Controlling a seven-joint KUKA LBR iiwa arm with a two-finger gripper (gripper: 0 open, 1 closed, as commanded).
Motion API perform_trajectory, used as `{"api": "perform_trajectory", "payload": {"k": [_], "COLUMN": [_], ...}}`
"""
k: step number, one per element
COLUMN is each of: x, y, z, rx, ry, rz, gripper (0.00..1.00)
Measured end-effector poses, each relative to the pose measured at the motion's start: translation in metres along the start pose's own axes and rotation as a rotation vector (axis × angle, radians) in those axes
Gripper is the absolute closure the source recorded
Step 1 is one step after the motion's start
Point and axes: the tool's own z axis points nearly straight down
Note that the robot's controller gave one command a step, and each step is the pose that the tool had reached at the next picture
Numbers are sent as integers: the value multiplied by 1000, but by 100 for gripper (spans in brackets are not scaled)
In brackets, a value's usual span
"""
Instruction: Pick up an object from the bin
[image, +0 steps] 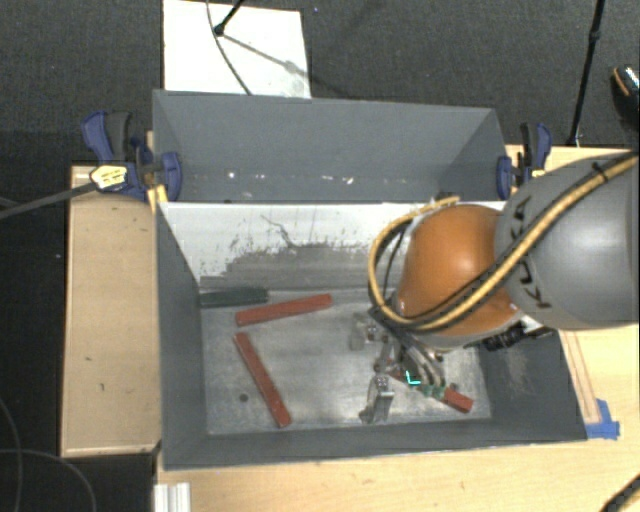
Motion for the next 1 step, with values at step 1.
{"api": "perform_trajectory", "payload": {"k": [1], "x": [-11], "y": [87], "z": [73], "rx": [-2], "ry": [-3], "rz": [-105], "gripper": [0]}}
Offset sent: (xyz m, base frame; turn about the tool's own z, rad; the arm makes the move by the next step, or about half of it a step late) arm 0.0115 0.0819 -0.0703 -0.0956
